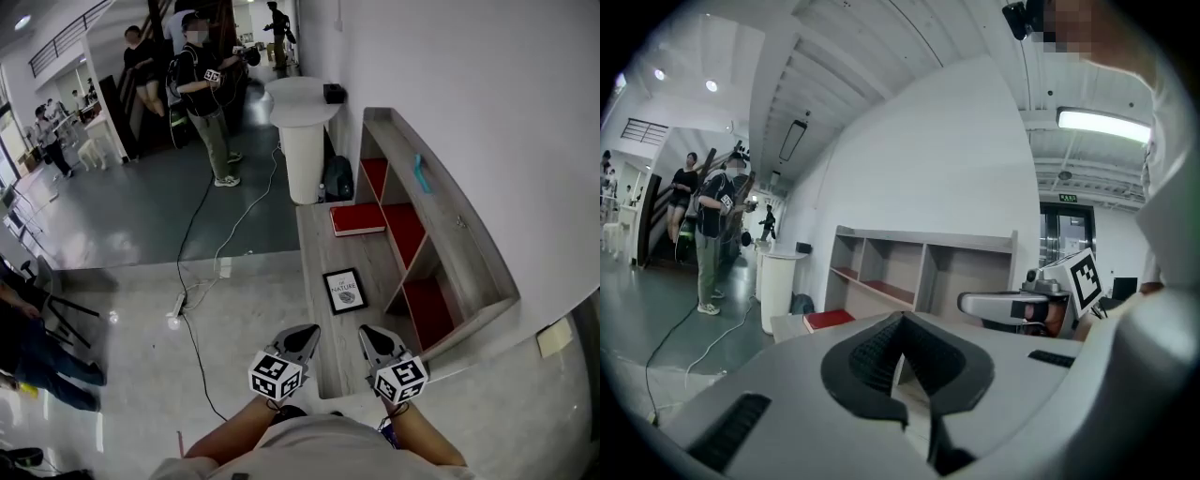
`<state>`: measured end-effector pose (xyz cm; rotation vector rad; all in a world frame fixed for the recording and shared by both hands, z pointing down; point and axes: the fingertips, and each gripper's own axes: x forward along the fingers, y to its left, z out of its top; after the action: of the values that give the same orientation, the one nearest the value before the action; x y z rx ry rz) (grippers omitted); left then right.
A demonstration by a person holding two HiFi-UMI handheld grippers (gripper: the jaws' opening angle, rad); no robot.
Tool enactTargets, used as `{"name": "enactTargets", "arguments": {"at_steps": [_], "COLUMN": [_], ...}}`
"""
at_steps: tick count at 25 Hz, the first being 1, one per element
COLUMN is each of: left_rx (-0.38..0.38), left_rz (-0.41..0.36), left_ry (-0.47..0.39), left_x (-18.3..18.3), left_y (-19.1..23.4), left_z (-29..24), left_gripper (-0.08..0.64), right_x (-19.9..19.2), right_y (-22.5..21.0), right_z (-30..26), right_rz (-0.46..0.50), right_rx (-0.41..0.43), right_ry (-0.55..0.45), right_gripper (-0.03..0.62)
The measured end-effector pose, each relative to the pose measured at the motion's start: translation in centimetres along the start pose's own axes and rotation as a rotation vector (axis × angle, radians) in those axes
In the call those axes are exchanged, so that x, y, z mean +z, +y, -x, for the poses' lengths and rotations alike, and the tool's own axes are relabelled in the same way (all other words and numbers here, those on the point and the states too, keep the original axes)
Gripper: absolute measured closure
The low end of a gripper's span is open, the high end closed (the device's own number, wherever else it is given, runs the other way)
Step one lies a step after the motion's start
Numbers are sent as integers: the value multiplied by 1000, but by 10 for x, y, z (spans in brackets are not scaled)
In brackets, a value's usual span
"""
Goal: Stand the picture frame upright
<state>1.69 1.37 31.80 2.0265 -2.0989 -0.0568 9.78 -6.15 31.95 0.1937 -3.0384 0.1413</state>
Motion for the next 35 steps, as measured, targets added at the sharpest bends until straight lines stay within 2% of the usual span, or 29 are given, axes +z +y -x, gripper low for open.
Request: {"name": "enactTargets", "arguments": {"at_steps": [11, 21, 29, 32, 35], "left_rx": [11, -45, -79, -87, -85], "left_rz": [58, 95, 156, 180, 212], "left_ry": [56, 129, 223, 274, 324], "left_x": [-15, -27, -68, -92, -116], "left_y": [55, 118, 159, 172, 181], "left_z": [-56, -122, -177, -198, -213], "left_gripper": [543, 541, 537, 489, 466], "right_x": [-23, -45, -85, -107, -129], "right_y": [-43, -93, -135, -153, -170], "right_z": [-60, -138, -190, -206, -217], "right_rz": [-18, -44, -79, -96, -111], "right_rx": [-18, -81, -103, -110, -122], "right_ry": [77, 160, 241, 288, 332], "right_gripper": [571, 568, 566, 517, 498]}}
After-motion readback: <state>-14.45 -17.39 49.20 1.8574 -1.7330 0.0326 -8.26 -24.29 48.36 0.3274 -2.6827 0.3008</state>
